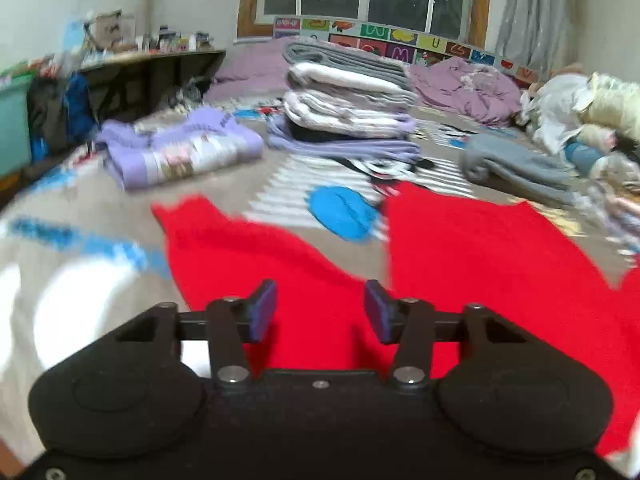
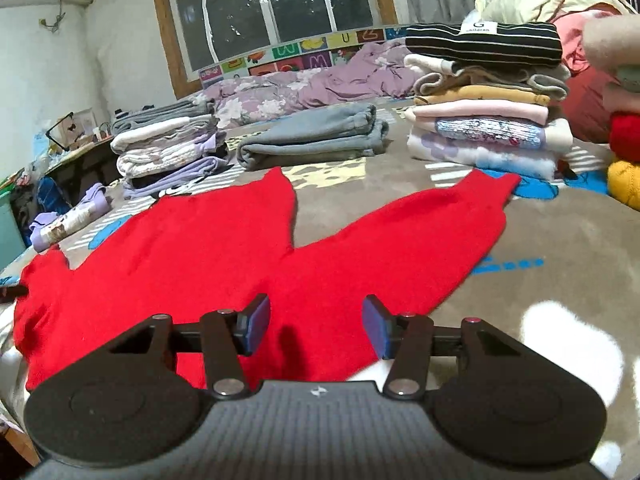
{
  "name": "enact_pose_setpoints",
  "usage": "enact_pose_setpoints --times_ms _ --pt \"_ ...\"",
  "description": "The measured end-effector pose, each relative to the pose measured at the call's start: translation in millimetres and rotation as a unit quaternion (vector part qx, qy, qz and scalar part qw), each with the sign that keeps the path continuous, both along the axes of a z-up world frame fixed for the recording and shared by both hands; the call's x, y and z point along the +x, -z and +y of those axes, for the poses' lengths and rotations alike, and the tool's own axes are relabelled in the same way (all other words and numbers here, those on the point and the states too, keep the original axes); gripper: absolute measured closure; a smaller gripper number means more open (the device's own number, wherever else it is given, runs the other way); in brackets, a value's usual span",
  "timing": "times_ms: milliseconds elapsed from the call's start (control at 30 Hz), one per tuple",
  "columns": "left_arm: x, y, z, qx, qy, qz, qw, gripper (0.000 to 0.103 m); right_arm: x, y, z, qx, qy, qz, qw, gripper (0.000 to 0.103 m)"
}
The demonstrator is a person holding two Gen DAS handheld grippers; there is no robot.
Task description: Fold clothes
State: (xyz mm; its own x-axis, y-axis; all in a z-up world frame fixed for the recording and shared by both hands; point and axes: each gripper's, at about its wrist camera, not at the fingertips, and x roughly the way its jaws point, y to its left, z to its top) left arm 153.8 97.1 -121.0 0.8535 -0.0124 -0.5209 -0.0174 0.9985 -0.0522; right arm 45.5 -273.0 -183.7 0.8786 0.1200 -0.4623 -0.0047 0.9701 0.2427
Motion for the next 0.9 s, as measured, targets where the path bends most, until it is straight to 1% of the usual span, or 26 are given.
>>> enact_pose_setpoints --times_ms 33,100,133,167,200,267,367,400,433,500,567,600,633,667,733,800,867,900 --pt "12 0 8 -0.001 0.003 0.006 1.0 0.068 0 0 2 0.0 -0.008 -0.003 1.0 0.051" --pt "37 1 24 0.0 0.009 0.019 0.9998 0.069 1 2 11 -0.012 -0.028 -0.005 1.0 0.051" --pt "50 5 29 0.012 0.009 0.031 0.9994 0.078 1 2 15 -0.016 -0.035 -0.005 0.999 0.051" --pt "64 10 33 0.028 0.006 0.046 0.9985 0.08 2 3 18 -0.02 -0.042 -0.003 0.999 0.051" --pt "77 16 38 0.035 0.006 0.062 0.9974 0.08 3 5 21 -0.022 -0.048 -0.001 0.999 0.051" --pt "97 28 49 0.018 0.015 0.095 0.9952 0.08 4 8 26 -0.026 -0.055 0.004 0.998 0.051" --pt "102 23 61 -0.018 0.019 0.115 0.993 0.079 7 11 29 -0.026 -0.057 0.007 0.998 0.048" --pt "100 18 64 -0.025 0.02 0.112 0.9933 0.079 7 12 29 -0.027 -0.057 0.008 0.998 0.048" --pt "97 14 69 -0.031 0.013 0.098 0.9946 0.079 8 13 30 -0.027 -0.058 0.008 0.998 0.048" --pt "91 11 82 -0.049 -0.015 0.074 0.996 0.079 8 14 30 -0.028 -0.06 0.009 0.998 0.047" --pt "95 26 96 -0.072 -0.035 0.088 0.9929 0.079 9 16 30 -0.029 -0.062 0.009 0.998 0.046" --pt "95 33 101 -0.084 -0.038 0.09 0.9917 0.078 9 16 30 -0.03 -0.063 0.008 0.998 0.046" --pt "92 34 104 -0.092 -0.037 0.084 0.9915 0.077 8 16 30 -0.029 -0.063 0.008 0.998 0.046" --pt "87 28 106 -0.098 -0.044 0.075 0.9914 0.077 8 16 29 -0.028 -0.062 0.008 0.998 0.046" --pt "68 16 109 -0.113 -0.067 0.037 0.9906 0.077 7 15 28 -0.025 -0.061 0.007 0.998 0.046" --pt "48 8 112 -0.128 -0.089 0.002 0.9877 0.077 6 14 28 -0.023 -0.06 0.007 0.998 0.046" --pt "31 7 113 -0.139 -0.103 -0.017 0.9847 0.077 6 14 27 -0.02 -0.058 0.006 0.998 0.046" --pt "28 9 109 -0.136 -0.097 -0.016 0.9858 0.077 5 13 26 -0.019 -0.058 0.006 0.998 0.046"
